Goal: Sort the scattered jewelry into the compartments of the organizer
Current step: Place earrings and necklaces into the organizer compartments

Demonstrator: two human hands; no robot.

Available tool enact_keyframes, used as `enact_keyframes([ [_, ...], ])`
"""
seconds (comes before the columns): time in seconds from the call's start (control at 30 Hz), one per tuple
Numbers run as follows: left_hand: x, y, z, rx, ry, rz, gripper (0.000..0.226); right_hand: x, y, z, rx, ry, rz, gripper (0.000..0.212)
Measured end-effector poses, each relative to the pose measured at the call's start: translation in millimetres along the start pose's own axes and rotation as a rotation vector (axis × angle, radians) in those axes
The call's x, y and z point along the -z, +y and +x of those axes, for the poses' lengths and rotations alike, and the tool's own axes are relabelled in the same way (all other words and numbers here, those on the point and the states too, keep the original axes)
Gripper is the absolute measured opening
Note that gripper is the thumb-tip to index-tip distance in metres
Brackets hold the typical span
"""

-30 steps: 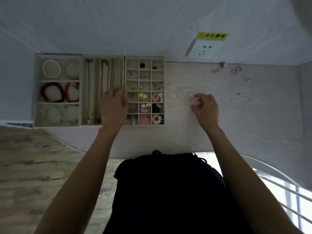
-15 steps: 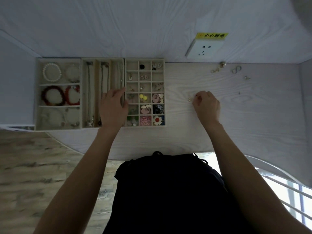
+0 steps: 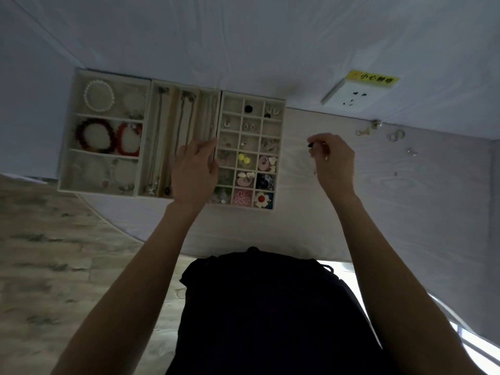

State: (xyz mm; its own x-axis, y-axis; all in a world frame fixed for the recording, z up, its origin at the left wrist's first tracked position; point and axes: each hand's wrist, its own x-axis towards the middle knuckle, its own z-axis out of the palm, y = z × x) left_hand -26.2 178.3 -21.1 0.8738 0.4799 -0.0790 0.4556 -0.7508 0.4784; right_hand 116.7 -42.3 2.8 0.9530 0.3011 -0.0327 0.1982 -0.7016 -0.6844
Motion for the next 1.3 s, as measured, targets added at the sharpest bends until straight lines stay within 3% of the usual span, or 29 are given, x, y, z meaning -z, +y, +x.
enact_keyframes([
  [0.3, 0, -3, -1, -0.004, 0.004, -0.044, 0.040, -52, -71, 63, 0.154, -0.258, 0.009, 0.009],
  [0.53, 3, 1, -2, 0.005, 0.030, -0.059, 0.040, -67, -72, 81, 0.132, -0.254, -0.078, 0.012],
  [0.77, 2, -1, -2, 0.012, 0.053, -0.090, 0.041, -73, -77, 74, 0.158, -0.187, -0.390, 0.016],
  [1.03, 1, -1, -2, -0.005, 0.069, -0.085, 0.042, -64, -78, 72, 0.124, -0.089, -0.396, 0.016],
  [1.3, 1, -1, -3, -0.015, 0.077, -0.086, 0.042, -68, -75, 79, 0.195, -0.253, -0.563, 0.023],
])
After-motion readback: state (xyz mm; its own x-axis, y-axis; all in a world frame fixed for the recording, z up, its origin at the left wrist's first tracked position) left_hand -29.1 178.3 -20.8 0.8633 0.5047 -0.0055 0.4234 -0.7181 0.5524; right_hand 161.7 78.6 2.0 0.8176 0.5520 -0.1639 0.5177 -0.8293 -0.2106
